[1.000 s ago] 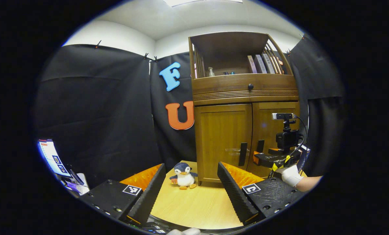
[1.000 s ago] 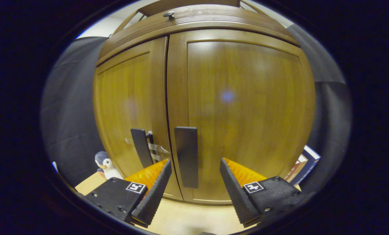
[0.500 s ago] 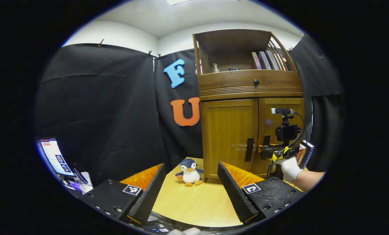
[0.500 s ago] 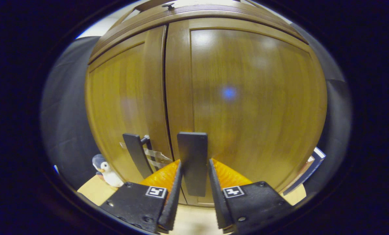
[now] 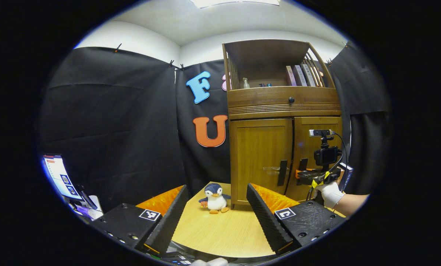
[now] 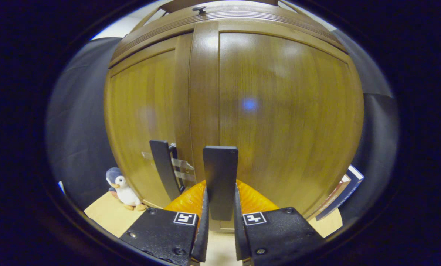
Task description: Open the right door of the double-door shoe cabinet with the right hand, and open the left door with the left hand.
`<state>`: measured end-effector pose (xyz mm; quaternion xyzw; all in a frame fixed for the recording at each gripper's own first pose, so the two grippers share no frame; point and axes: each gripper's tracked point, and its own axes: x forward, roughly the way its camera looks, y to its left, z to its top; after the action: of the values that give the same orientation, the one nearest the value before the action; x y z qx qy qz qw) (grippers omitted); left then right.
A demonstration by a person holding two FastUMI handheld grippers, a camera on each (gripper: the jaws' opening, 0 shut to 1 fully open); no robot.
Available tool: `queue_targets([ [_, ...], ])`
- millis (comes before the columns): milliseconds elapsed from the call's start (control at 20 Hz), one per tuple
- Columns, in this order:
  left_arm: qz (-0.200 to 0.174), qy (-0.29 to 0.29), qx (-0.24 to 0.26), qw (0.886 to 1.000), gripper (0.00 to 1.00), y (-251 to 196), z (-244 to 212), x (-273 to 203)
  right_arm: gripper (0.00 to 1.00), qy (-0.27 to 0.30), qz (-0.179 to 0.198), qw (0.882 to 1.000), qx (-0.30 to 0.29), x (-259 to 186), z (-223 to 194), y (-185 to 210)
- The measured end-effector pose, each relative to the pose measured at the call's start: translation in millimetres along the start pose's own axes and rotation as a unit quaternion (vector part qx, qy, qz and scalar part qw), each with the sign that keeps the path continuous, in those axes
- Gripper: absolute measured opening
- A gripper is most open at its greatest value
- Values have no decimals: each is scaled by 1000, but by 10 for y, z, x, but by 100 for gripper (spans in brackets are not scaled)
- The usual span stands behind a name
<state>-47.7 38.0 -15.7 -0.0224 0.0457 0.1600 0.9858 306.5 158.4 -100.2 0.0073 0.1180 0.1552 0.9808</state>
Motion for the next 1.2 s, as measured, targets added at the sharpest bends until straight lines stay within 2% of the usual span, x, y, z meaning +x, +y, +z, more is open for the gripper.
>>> queue_targets([
  [300, -35, -7, 5, 999, 96, -36, -3, 33, 33, 4, 27, 1000, -5, -444, -152, -64],
  [450, -60, -9, 5, 998, 96, -122, -5, 47, 32, 8, 29, 1000, -5, -643, -224, -137],
  [950, -137, -23, 4, 990, 96, -414, -5, 83, 30, 9, 5, 1000, 15, -1347, -436, -479],
  [1200, -169, -19, 7, 985, 96, -582, -59, 85, 27, 5, -23, 1000, 20, -1647, -514, -721],
])
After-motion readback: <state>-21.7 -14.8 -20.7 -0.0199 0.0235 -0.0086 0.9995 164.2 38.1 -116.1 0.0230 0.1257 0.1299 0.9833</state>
